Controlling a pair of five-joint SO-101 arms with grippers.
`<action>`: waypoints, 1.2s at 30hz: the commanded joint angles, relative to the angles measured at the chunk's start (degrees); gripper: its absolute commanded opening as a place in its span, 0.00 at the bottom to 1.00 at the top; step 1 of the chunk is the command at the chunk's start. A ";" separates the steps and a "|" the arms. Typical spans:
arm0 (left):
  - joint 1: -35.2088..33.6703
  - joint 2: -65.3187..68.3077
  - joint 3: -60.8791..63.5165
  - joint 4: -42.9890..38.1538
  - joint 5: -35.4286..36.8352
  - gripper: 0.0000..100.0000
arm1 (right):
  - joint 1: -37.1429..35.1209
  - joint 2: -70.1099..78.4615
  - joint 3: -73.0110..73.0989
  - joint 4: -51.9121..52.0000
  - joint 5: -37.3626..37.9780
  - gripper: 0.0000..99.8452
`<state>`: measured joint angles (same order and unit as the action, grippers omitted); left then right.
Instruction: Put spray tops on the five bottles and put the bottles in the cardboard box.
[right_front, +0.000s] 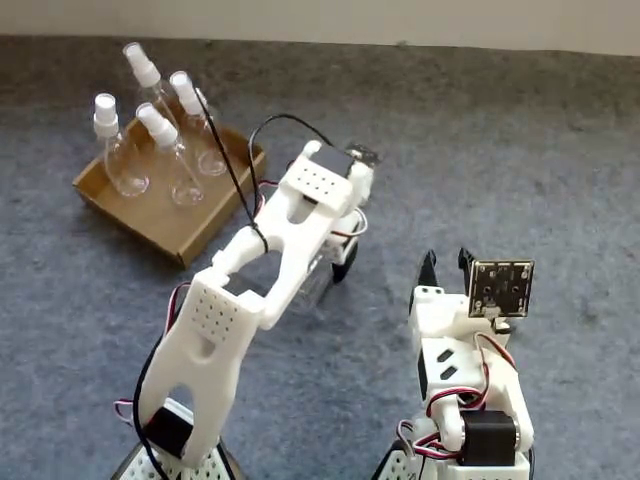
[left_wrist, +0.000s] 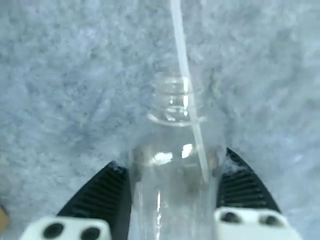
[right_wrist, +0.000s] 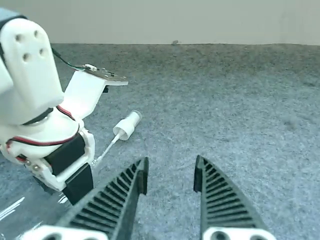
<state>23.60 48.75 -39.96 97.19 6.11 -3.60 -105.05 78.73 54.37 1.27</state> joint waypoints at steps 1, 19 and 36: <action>-3.38 -4.53 -1.19 1.58 -5.45 0.04 | 0.66 -0.31 -0.48 -1.80 0.79 0.14; -4.26 -12.62 -1.10 3.43 -5.45 0.04 | 0.66 0.31 -0.48 -1.80 0.79 0.14; -3.74 -43.56 25.71 3.34 -5.71 0.04 | 0.66 -0.13 -0.48 -1.89 0.79 0.14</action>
<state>20.00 16.04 -16.13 99.74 1.10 -3.60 -105.05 78.73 54.37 1.27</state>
